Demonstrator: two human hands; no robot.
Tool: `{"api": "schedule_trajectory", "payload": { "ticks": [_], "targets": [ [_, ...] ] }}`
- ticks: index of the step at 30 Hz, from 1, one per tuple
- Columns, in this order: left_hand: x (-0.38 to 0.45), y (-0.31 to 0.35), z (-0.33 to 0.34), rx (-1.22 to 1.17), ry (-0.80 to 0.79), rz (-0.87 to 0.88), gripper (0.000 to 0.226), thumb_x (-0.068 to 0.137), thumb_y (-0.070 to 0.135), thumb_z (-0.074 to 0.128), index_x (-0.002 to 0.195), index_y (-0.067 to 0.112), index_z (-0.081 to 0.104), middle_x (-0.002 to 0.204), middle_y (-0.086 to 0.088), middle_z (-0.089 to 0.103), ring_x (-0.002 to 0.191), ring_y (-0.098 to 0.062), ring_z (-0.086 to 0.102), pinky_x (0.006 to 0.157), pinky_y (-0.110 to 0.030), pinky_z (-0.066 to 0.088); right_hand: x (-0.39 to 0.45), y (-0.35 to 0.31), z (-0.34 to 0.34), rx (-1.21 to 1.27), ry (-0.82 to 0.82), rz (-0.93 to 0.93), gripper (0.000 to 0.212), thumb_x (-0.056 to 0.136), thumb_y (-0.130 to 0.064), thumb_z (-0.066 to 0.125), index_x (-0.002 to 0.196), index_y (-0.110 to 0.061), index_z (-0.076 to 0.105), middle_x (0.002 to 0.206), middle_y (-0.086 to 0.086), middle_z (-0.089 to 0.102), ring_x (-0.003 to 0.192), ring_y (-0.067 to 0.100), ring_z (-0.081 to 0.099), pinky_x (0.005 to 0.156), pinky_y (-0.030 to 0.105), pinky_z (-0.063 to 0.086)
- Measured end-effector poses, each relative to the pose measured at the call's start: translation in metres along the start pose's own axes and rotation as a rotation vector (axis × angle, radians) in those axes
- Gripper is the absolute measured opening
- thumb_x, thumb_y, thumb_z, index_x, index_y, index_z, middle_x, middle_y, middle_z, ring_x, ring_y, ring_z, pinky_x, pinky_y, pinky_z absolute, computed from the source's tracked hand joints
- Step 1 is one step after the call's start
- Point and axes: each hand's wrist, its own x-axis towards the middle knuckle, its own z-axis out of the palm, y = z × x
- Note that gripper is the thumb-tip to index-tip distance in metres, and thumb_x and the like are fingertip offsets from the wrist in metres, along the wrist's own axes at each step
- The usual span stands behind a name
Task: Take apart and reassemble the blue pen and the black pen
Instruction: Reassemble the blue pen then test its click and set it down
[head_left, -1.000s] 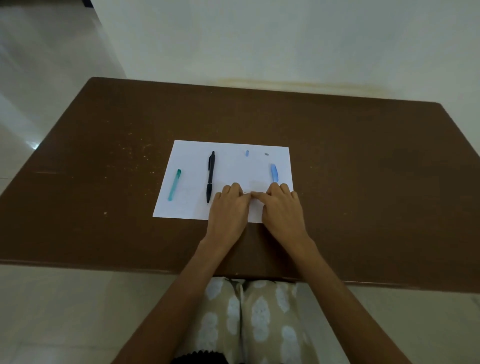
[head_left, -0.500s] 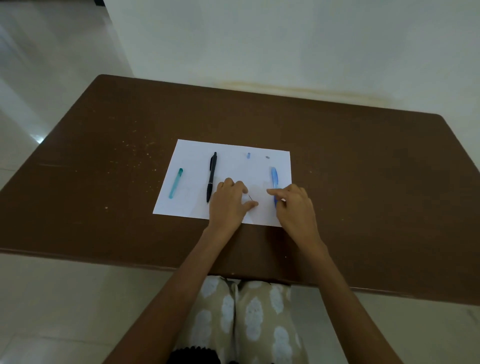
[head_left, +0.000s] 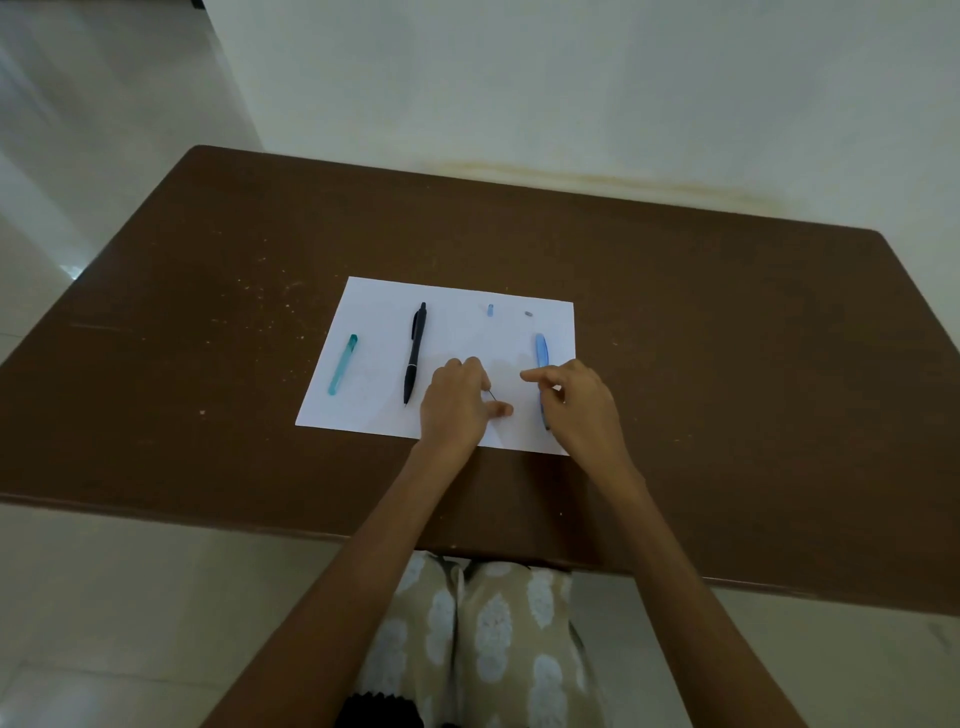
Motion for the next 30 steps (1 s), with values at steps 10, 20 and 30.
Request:
{"api": "schedule_trajectory", "payload": {
  "ticks": [10,20,30],
  "targets": [
    [0.000,-0.001,0.001,-0.047,-0.002,-0.015,0.041,0.077,0.035,0.072,0.107,0.010,0.058,0.112,-0.009,0.058,0.096,-0.020,0.054,0.075,-0.023,0.040,0.007,-0.005,0.001,0.006,-0.038,-0.016,0.027,0.095,-0.015,0.049,0.116,-0.019,0.066,0.118,0.007,0.062,0.101,0.020,0.059,0.092,0.030,0.050],
    [0.002,-0.008,0.002,-0.100,-0.019,0.061,0.035,0.078,0.032,0.071,0.104,0.012,0.060,0.107,-0.008,0.060,0.085,-0.014,0.050,0.075,-0.022,0.041,0.012,-0.012,0.000,0.069,-0.144,0.026,0.026,0.093,-0.016,0.051,0.116,-0.015,0.065,0.121,0.005,0.061,0.100,0.015,0.058,0.084,0.018,0.041],
    [-0.001,-0.018,0.004,-0.152,0.031,0.196,0.034,0.081,0.030,0.069,0.103,0.006,0.060,0.103,-0.012,0.062,0.087,-0.017,0.053,0.077,-0.017,0.038,0.032,-0.031,0.002,0.043,-0.415,0.194,0.027,0.088,-0.023,0.061,0.106,-0.003,0.067,0.071,0.005,0.057,0.051,0.013,0.049,0.046,0.016,0.041]
  ]
}}
